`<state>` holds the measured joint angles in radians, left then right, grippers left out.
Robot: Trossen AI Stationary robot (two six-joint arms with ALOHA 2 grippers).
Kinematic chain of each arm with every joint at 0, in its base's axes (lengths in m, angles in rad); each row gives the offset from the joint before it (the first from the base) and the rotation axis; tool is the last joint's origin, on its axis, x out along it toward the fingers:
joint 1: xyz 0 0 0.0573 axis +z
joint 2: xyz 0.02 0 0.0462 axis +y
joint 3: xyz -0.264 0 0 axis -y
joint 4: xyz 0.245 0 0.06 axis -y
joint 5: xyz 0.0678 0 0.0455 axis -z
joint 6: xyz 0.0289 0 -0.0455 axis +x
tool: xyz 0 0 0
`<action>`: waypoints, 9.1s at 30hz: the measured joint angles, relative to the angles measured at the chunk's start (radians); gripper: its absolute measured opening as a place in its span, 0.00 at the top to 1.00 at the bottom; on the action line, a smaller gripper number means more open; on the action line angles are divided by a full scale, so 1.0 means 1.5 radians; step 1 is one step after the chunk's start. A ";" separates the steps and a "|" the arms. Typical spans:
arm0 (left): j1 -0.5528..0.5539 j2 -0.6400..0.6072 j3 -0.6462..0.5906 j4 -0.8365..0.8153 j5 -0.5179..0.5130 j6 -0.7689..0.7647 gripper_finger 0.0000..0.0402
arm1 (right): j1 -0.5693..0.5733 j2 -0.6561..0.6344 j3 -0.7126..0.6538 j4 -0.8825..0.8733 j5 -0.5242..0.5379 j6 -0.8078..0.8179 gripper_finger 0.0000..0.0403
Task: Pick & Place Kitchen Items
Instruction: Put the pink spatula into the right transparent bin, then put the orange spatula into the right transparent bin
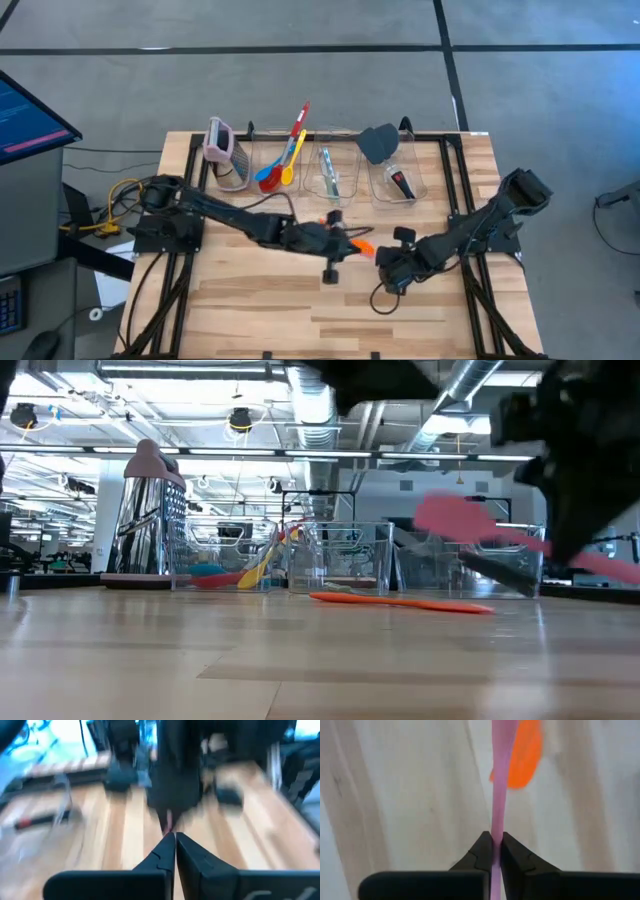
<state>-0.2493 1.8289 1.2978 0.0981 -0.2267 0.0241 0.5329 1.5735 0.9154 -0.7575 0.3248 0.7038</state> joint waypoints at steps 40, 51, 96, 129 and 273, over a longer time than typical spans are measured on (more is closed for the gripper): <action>-0.050 -0.365 -0.515 0.325 -0.087 -0.089 1.00 | -0.364 -0.234 0.002 0.042 0.360 -0.125 0.98; -0.050 -0.365 -0.515 0.325 -0.088 -0.089 1.00 | -0.561 -0.183 0.002 0.091 0.222 -0.162 0.98; -0.050 -0.365 -0.515 0.324 -0.088 -0.089 1.00 | -0.528 -0.100 0.281 -0.216 -0.183 -0.265 0.53; -0.052 -0.336 -0.514 0.325 -0.088 -0.133 1.00 | 0.004 -0.097 -0.015 0.087 0.170 0.096 0.98; -0.011 0.053 -0.406 0.324 -0.027 -0.409 1.00 | -0.092 0.045 -0.054 0.224 0.111 0.071 1.00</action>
<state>-0.2653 1.9079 0.6891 0.5842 -0.2676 -0.5901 0.3951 1.6413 0.8349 -0.4218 0.4906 0.8109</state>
